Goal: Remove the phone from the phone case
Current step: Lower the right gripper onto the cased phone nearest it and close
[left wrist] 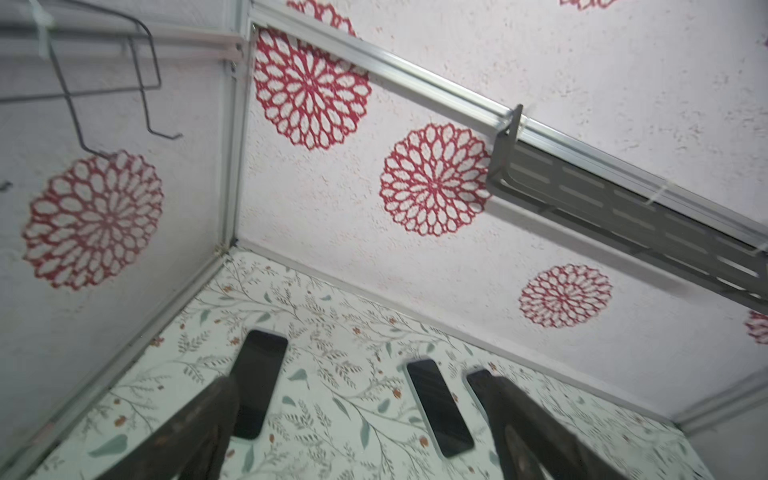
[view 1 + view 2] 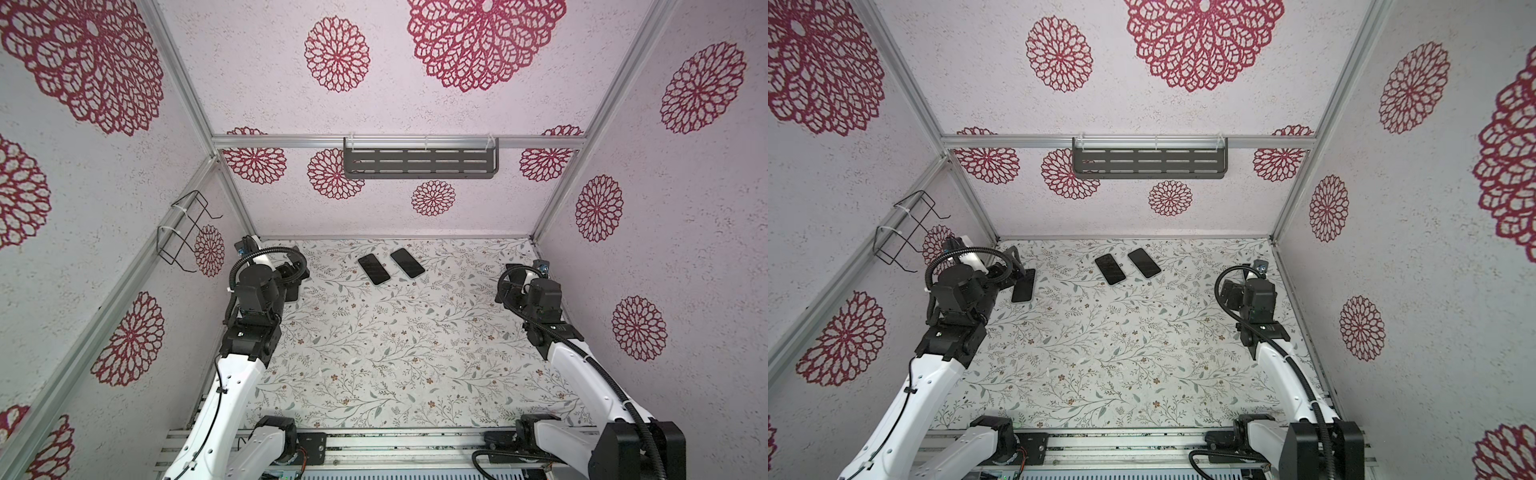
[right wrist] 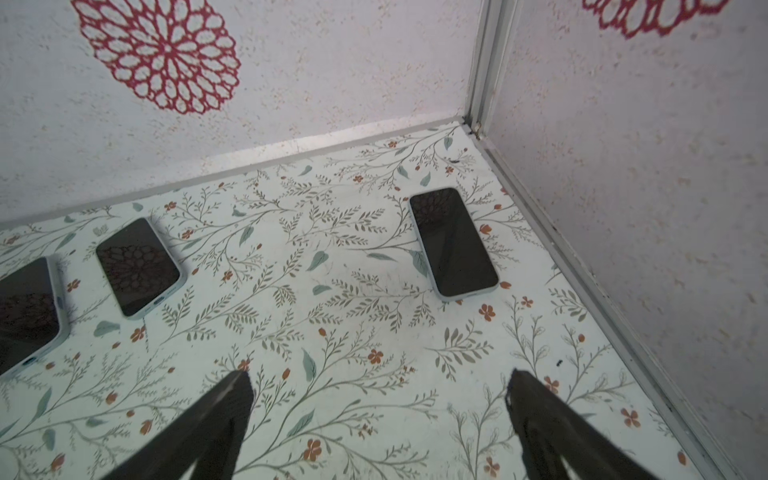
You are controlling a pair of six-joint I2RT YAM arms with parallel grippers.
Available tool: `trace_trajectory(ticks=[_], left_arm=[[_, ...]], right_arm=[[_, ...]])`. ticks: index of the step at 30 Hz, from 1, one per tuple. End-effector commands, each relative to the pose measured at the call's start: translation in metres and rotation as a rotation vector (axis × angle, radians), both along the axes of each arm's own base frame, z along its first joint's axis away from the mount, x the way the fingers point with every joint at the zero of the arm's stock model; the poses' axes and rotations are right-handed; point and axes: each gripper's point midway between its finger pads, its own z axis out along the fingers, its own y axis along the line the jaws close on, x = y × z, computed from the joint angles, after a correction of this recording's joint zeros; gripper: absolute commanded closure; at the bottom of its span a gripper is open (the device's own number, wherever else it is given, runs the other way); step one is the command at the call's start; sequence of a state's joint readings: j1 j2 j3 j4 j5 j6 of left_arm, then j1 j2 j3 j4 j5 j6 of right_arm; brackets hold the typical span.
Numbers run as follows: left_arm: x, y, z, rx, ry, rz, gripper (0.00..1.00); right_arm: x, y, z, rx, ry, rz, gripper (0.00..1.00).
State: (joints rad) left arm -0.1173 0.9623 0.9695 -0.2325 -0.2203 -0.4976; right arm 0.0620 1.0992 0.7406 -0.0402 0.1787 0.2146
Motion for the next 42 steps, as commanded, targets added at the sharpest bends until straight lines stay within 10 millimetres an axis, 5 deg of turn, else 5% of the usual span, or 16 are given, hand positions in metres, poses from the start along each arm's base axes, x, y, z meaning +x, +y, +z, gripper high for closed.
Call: trace_trajectory(ticks=[1,9,14,21,31,42], left_arm=[[-0.021,-0.016,-0.054,-0.133,0.271,-0.036,0.03],[-0.027,-0.037,-0.061,-0.154,0.356,-0.083,0.03],[-0.022,-0.058,-0.095,-0.148,0.529,-0.119,0.03],[-0.009,-0.102,-0.108,-0.119,0.565,-0.218,0.03],[0.004,-0.127,-0.139,-0.106,0.642,-0.269,0.03],[0.013,-0.135,-0.145,-0.1,0.663,-0.279,0.03]], right_arm=[[-0.016,0.001,-0.012,0.028,0.149,-0.004,0.01],[0.02,-0.028,-0.021,0.006,0.301,-0.062,0.01],[0.055,-0.038,-0.046,0.007,0.391,-0.026,0.01],[0.096,-0.067,-0.085,-0.004,0.509,-0.016,0.01],[0.13,-0.091,-0.123,0.001,0.593,0.006,0.01],[0.149,-0.105,-0.14,0.01,0.649,0.036,0.01]])
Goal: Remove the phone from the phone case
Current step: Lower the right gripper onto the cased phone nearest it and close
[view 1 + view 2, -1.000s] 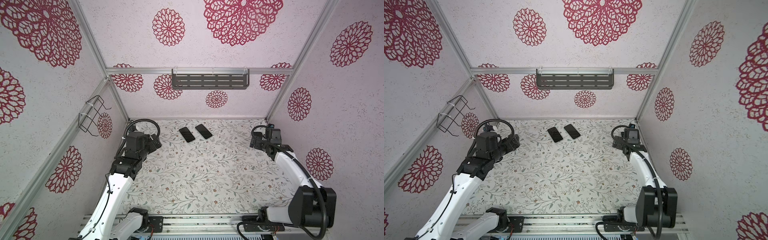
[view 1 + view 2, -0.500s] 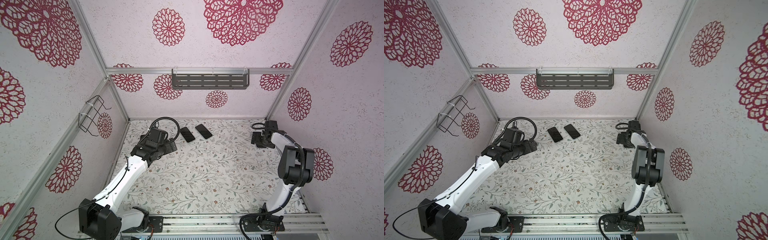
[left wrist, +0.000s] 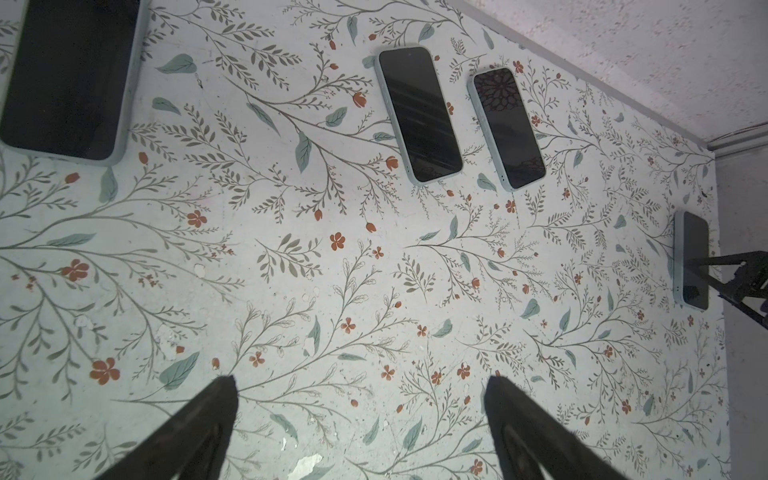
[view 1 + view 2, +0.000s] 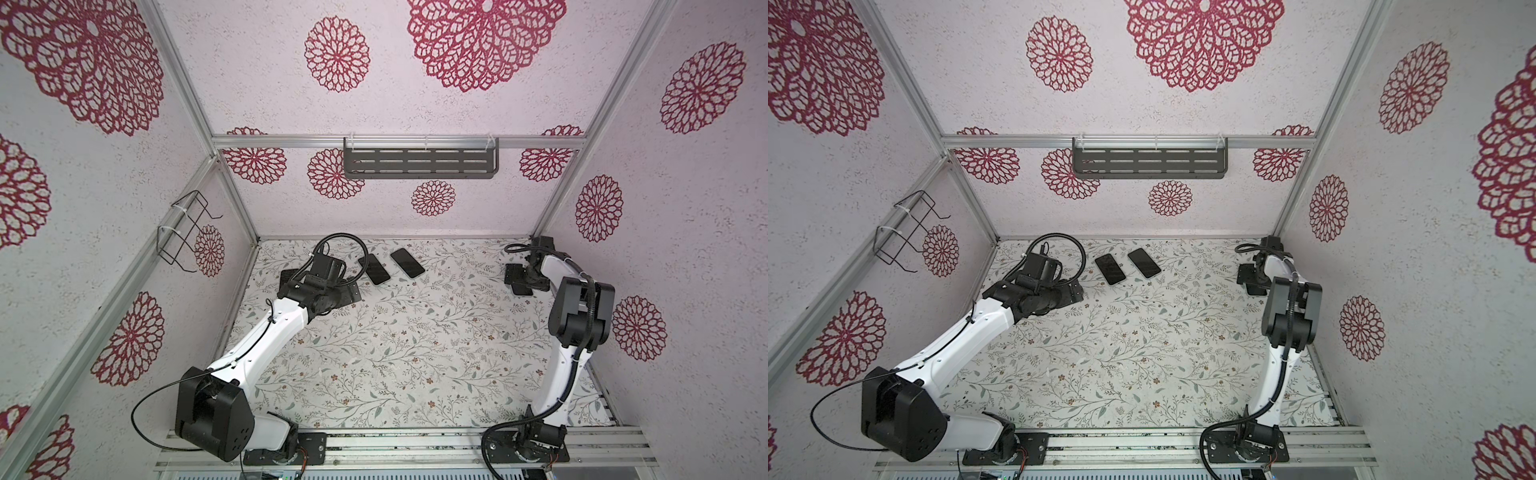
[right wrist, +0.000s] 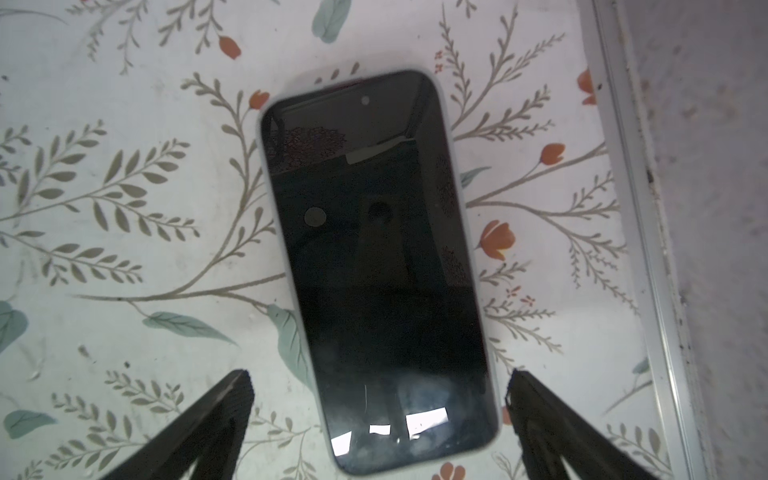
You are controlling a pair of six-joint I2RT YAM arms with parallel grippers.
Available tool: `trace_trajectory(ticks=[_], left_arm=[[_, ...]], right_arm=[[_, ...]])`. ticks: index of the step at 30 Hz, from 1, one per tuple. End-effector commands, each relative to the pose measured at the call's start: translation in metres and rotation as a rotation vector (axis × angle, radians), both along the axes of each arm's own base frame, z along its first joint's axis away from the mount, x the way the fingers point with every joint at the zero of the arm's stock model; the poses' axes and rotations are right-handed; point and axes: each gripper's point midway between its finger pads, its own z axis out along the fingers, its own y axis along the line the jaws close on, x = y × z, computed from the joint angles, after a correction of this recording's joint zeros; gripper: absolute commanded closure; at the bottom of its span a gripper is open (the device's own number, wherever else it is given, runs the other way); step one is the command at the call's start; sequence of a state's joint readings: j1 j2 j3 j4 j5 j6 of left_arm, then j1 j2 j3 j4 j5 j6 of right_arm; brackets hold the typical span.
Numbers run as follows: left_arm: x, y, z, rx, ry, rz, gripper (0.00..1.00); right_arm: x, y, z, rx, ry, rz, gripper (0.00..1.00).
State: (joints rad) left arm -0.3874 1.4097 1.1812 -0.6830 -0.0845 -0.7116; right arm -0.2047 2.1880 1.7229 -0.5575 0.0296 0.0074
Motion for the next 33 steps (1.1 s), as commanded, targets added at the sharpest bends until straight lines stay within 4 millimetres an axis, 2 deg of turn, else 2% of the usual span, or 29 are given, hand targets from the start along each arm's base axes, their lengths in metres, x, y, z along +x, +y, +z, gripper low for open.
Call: trace_trajectory(ticks=[1,5,16,26,33], left_arm=[[0.007,-0.009,0.01,-0.025,-0.029,-0.013,0.03],[0.008,-0.011,0.011,-0.031,-0.029,-0.012,0.03],[0.008,-0.013,0.016,-0.017,-0.026,-0.016,0.03],[0.005,-0.011,0.016,-0.008,-0.024,-0.018,0.03],[0.003,-0.011,0.017,-0.01,-0.03,-0.018,0.03]], right_arm=[[0.001,-0.002,0.008,0.01,0.021,0.04,0.01],[-0.001,-0.006,-0.001,0.019,0.06,0.054,0.01],[-0.001,0.001,-0.02,0.089,0.1,0.074,0.05],[-0.008,0.008,-0.033,0.111,0.142,0.09,0.15],[-0.011,0.023,-0.035,0.083,0.173,0.126,0.21]])
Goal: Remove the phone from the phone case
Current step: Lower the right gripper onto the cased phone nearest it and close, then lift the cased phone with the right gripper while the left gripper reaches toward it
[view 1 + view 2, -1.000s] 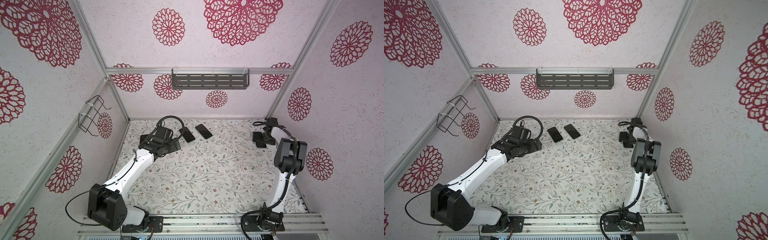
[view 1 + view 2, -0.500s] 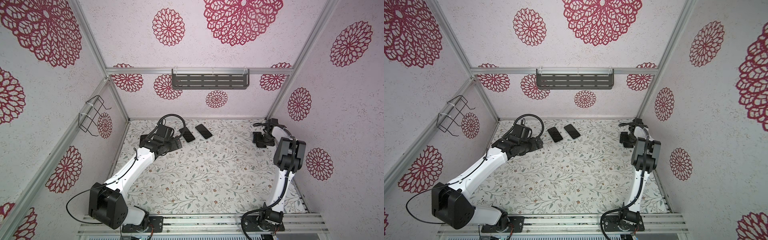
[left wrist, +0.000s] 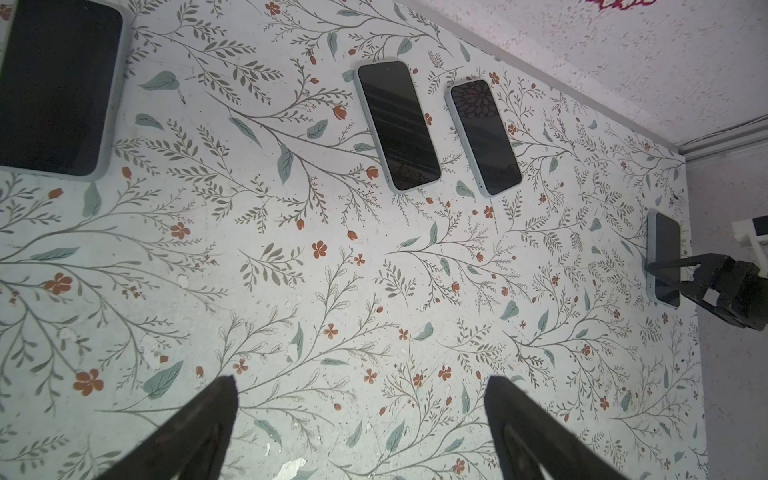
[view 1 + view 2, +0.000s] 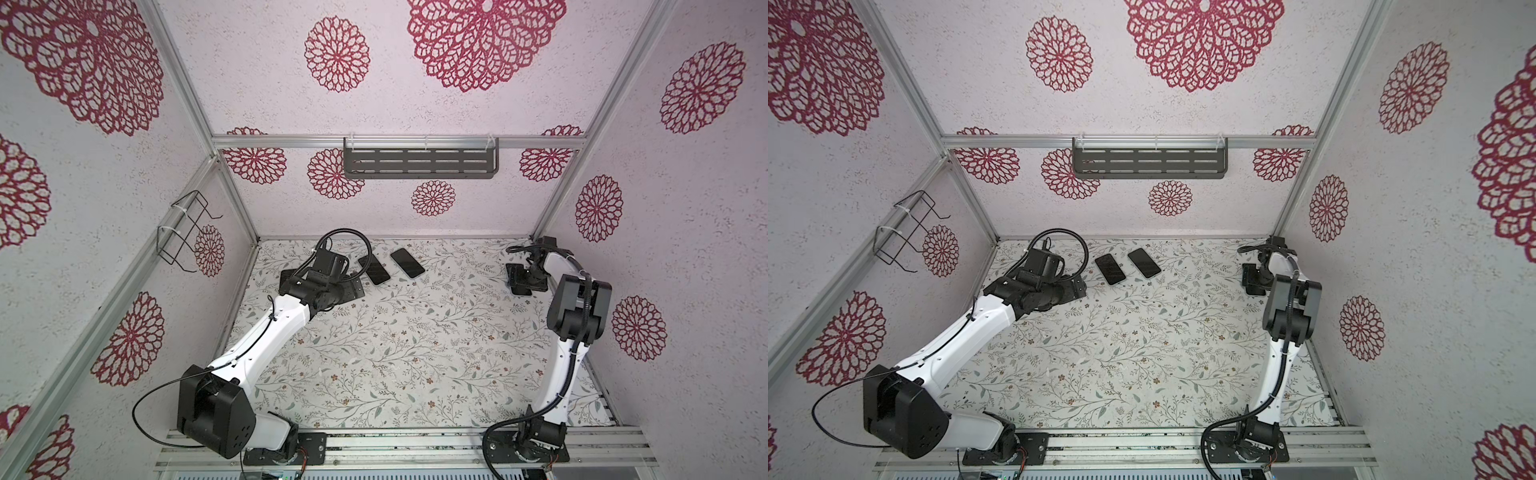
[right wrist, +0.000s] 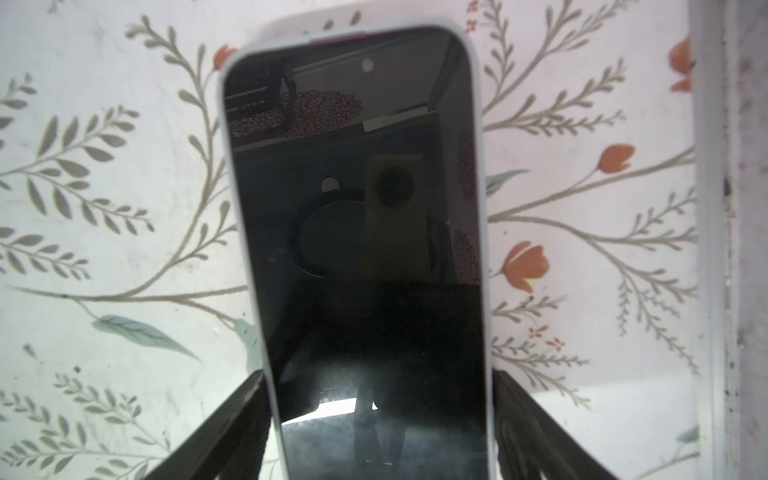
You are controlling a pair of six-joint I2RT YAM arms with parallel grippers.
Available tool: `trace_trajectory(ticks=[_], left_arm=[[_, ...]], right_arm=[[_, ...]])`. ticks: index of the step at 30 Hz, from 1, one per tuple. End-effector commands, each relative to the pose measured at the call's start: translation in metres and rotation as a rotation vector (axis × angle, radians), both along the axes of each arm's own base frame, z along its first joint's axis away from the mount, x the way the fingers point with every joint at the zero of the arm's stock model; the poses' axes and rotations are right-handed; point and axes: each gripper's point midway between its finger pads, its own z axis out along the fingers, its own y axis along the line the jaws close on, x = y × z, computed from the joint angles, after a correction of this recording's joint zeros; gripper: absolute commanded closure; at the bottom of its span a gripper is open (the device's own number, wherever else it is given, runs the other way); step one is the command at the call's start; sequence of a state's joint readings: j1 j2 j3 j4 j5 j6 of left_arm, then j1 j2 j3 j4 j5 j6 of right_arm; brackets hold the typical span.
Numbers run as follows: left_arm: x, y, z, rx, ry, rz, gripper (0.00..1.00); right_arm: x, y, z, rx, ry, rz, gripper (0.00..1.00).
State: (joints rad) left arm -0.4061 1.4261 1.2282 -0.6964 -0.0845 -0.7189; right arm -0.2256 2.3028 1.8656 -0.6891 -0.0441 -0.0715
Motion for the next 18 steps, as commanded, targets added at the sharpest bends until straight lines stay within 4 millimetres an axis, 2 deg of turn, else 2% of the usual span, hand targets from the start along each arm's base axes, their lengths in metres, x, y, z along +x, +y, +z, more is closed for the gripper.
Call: trace_trajectory(ticks=[1,8,11,18], left_arm=[[-0.002,-0.001,0.006,0.002,-0.015,-0.007,0.03],[-0.007,0.0,0.007,-0.005,-0.026,-0.008,0.03],[-0.009,-0.003,0.005,-0.028,-0.029,-0.018,0.03],[-0.01,-0.019,0.004,-0.157,-0.041,-0.023,0.03]], right_arm=[[-0.014,0.024,-0.016,0.017,0.09,0.054,0.22],[-0.022,0.044,-0.018,-0.006,0.124,0.085,0.35],[-0.025,0.062,-0.014,0.003,0.123,0.124,0.45],[-0.039,0.12,-0.003,0.07,0.093,0.209,0.58]])
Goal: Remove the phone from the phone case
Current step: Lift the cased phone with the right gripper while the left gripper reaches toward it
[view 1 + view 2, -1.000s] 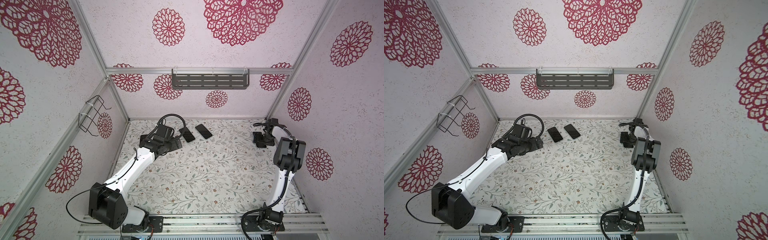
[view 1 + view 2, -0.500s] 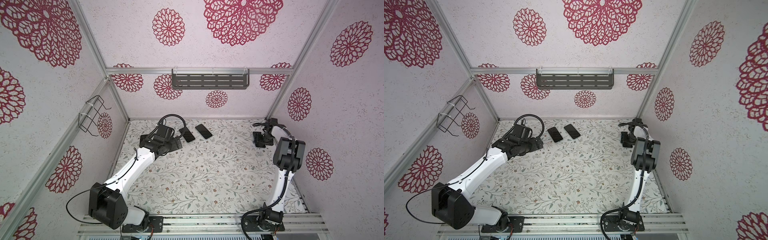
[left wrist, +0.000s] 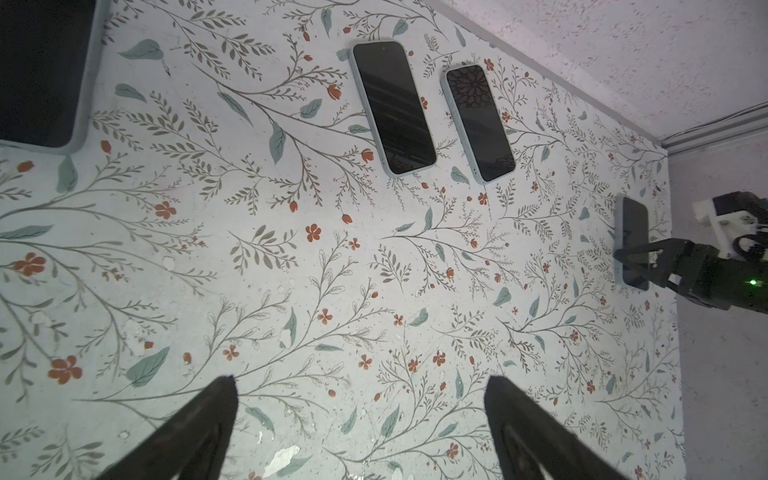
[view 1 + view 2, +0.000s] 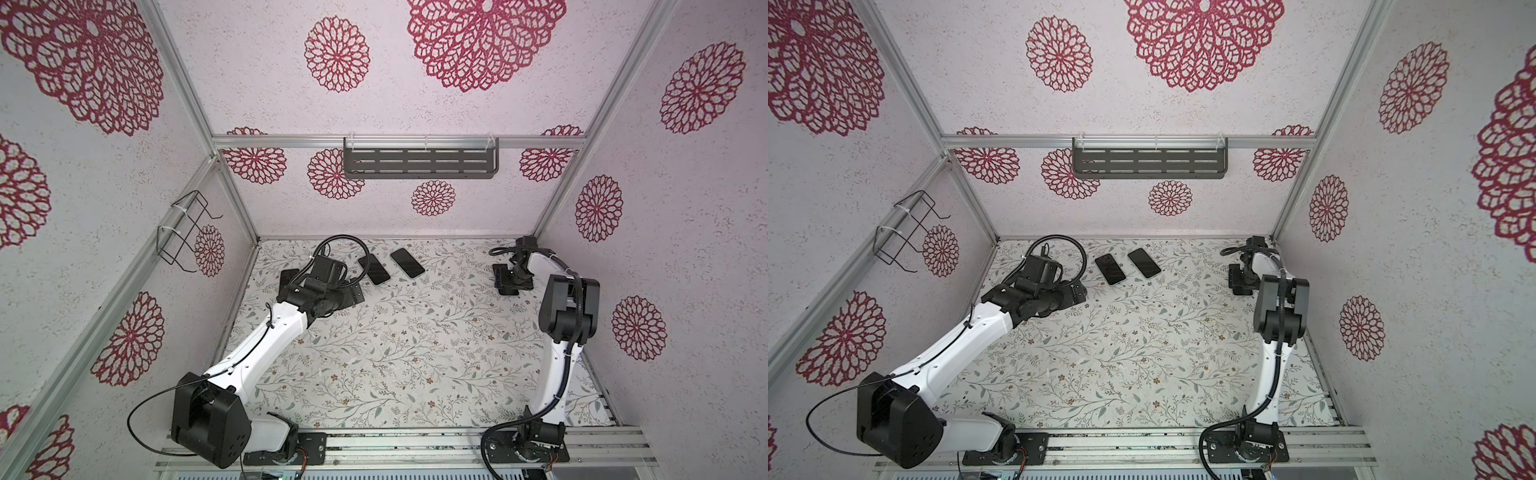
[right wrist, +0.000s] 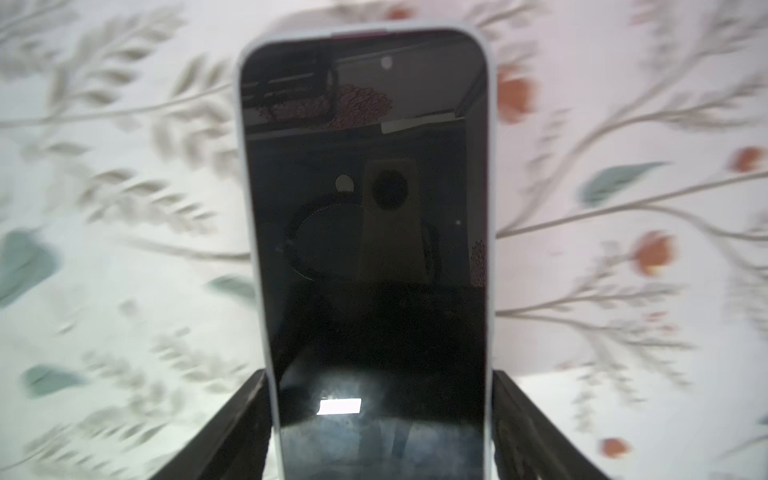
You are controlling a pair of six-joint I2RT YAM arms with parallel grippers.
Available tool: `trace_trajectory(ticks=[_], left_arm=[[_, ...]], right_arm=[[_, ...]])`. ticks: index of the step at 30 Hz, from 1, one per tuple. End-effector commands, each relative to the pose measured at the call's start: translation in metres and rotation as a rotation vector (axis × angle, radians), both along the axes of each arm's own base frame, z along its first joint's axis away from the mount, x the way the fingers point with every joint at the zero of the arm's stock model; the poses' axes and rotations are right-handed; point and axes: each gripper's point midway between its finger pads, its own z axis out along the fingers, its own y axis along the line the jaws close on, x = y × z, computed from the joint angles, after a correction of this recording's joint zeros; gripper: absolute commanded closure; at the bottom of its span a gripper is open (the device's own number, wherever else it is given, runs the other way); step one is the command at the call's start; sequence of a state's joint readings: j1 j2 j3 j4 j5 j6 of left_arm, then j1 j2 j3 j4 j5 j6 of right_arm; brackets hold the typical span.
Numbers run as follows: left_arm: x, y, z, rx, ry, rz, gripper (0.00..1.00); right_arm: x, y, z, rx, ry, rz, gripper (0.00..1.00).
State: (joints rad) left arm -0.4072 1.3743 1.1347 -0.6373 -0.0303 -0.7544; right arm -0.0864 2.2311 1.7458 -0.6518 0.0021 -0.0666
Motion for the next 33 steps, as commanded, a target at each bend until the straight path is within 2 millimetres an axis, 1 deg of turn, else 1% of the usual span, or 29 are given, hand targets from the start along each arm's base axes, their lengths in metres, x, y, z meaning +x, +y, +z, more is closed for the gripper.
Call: trace_trajectory(ticks=[1,3,7,9,13,17,20,22,24,26,29,31,33], left_arm=[[0.003,-0.018,0.014,-0.114,-0.048,-0.02,0.03],[0.004,-0.025,0.015,-0.168,-0.058,-0.029,0.03],[0.006,-0.042,0.018,-0.3,-0.102,-0.042,0.03],[0.008,-0.047,0.019,-0.351,-0.126,-0.039,0.03],[0.01,-0.057,0.008,-0.407,-0.114,-0.026,0.03],[0.014,-0.079,-0.007,-0.477,-0.089,-0.041,0.02],[0.016,-0.097,-0.022,-0.508,-0.053,-0.054,0.02],[0.017,-0.108,-0.028,-0.525,-0.039,-0.065,0.01],[0.019,-0.119,-0.032,-0.537,-0.031,-0.078,0.01],[0.02,-0.131,-0.041,-0.544,-0.004,-0.083,0.01],[0.022,-0.142,-0.055,-0.56,0.038,-0.078,0.01],[0.023,-0.145,-0.057,-0.574,0.038,-0.068,0.02],[0.025,-0.15,-0.058,-0.588,0.034,-0.065,0.02]], right_arm=[[-0.032,0.065,0.0,0.132,0.076,0.102,0.6],[-0.037,0.086,0.006,0.17,0.055,0.125,0.65],[-0.052,0.132,0.019,0.276,0.004,0.17,0.69],[-0.06,0.153,0.025,0.336,-0.022,0.194,0.7],[-0.079,0.193,0.044,0.461,-0.092,0.25,0.71],[-0.098,0.23,0.064,0.544,-0.134,0.328,0.72],[-0.108,0.25,0.079,0.609,-0.161,0.357,0.74],[-0.114,0.259,0.087,0.636,-0.173,0.379,0.74],[-0.12,0.268,0.091,0.654,-0.177,0.403,0.74],[-0.123,0.272,0.089,0.654,-0.166,0.411,0.75],[-0.126,0.273,0.08,0.65,-0.144,0.406,0.77],[-0.13,0.277,0.077,0.658,-0.133,0.417,0.77],[-0.135,0.282,0.078,0.671,-0.135,0.429,0.77]])
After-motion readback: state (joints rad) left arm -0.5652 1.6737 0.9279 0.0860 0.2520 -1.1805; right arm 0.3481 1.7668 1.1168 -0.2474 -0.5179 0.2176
